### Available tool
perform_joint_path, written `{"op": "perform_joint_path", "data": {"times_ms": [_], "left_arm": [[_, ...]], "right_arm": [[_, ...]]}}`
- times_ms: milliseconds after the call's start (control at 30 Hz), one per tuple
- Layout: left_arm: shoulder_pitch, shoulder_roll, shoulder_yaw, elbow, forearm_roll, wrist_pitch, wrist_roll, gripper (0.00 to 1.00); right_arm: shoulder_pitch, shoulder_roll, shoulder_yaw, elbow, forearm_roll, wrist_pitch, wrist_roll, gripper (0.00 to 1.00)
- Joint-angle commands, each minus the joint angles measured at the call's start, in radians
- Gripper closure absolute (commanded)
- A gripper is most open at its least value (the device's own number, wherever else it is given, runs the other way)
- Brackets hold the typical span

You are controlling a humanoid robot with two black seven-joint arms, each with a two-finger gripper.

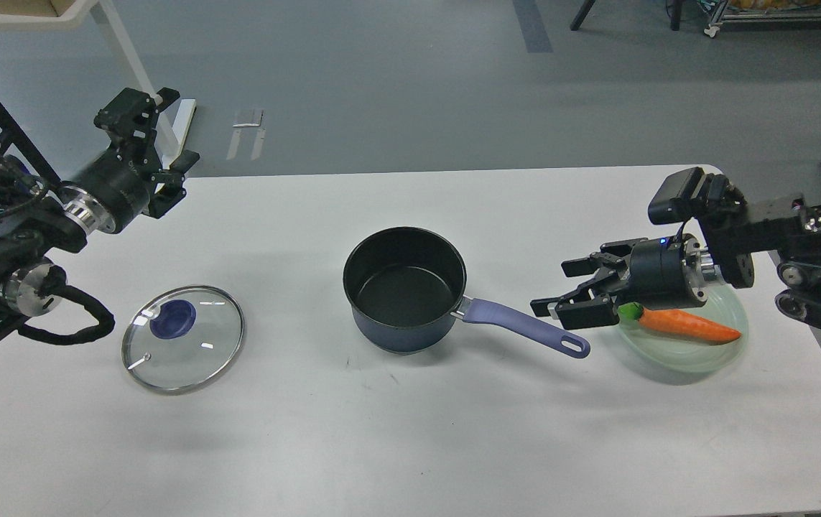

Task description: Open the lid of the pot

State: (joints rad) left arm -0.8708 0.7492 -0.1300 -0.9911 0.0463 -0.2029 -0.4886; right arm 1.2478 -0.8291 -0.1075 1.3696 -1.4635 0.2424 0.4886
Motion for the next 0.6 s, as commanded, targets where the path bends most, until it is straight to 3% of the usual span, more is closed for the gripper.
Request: {"op": "perform_joint_path", "data": {"times_ms": [0, 200, 333, 567], "left_arm": [[0.004, -0.002, -0.002, 0.011, -0.023, -0.026, 0.000, 0.01], [0.049, -0.022, -0.039, 0.011, -0.066, -0.032, 0.000, 0.01], [0.101, -0.047, -0.100, 0.017, -0.066, -0.056, 0.000, 0.01], [0.145, -0.102, -0.149, 0.057, -0.066, -0.062, 0.000, 0.01]], "right_arm": [[0.031, -0.041, 0.014, -0.014, 0.233, -0.005, 0.000, 0.02], [-0.056, -0.051, 0.091, -0.118, 0.748, -0.035, 0.000, 0.02], [-0.149, -0.012, 0.112, -0.150, 1.090, -0.141, 0.000, 0.02], [-0.303, 0.073, 0.239, -0.190, 1.480, -0.187, 0.000, 0.01]]}}
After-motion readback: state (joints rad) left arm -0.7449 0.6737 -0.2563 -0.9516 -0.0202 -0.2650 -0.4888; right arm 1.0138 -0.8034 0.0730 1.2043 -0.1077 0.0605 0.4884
